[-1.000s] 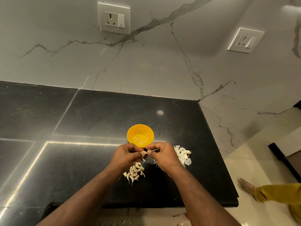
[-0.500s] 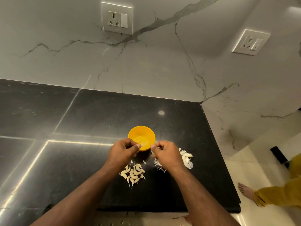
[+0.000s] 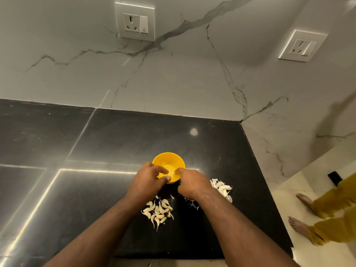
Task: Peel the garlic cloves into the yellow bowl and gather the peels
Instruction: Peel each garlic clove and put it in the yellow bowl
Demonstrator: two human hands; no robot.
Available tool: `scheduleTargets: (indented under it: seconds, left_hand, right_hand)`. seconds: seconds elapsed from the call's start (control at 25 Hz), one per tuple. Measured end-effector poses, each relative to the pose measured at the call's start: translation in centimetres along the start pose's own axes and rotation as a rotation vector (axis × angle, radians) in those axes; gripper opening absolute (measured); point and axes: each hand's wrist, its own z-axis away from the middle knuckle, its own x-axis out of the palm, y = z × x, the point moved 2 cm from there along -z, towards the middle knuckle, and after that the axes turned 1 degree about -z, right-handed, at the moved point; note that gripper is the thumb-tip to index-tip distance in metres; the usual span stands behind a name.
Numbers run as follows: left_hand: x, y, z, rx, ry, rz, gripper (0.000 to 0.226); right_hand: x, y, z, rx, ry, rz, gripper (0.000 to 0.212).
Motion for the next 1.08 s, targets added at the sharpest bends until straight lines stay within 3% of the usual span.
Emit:
scheduleTargets:
  seconds: [0.28,0.4,0.76,0.92,1.08]
  left_hand:
    - [0.8,-0.7,-0.1,0.017,-0.039,-0.063,0.019]
    - [0.9,-0.7,-0.3,0.012,-0.032,-0.075,0.019]
    - [0.5,-0.4,0.0,0.031,-0.046,-0.049,0.021]
    - [0.6,-0.5,0.9,0.03,0.069,0.073,0.021]
    - [0.5,-1.0,2.3,0.049,0.238,0.144,0.018]
  right_hand:
    - [-0.8,-0.7,-0.5,-0.045,0.026,0.095,0.024]
    - [-0.9,-0.9,-0.4,-0.055,0.004,0.044,0.024]
    - [-2.5,1.3,1.1,-0.007,-0.084,-0.627,0.007]
    - [-2.3,3.2,2.1,-0.007,0.002,-0.441,0.006]
    - [-0.2,2.6,3.1,-0.028,0.03,-0.298,0.033]
